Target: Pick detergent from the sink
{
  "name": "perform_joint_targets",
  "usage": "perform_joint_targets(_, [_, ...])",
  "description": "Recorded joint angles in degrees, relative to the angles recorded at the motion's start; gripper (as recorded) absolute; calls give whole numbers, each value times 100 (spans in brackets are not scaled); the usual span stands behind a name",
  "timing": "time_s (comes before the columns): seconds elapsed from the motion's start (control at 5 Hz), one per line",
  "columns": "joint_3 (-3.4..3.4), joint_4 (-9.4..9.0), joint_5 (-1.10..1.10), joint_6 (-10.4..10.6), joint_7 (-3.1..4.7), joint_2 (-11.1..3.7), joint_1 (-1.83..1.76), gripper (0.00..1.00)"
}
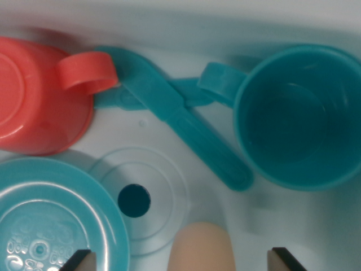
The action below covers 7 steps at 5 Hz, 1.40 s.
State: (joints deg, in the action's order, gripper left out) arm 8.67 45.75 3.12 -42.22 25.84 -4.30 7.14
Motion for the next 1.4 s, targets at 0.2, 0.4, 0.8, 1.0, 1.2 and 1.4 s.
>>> perform_joint_targets(0.2, [1,-4,0,4,2,0,1,0])
perform_joint_targets(0.4, [1,-4,0,4,2,0,1,0])
perform_joint_targets(0.8, [1,-4,0,4,2,0,1,100])
perform_joint_targets(1.0, [1,-4,0,4,2,0,1,100])
perform_joint_targets(1.2, [1,-4,0,4,2,0,1,100])
perform_joint_targets(1.4, [1,-4,0,4,2,0,1,100])
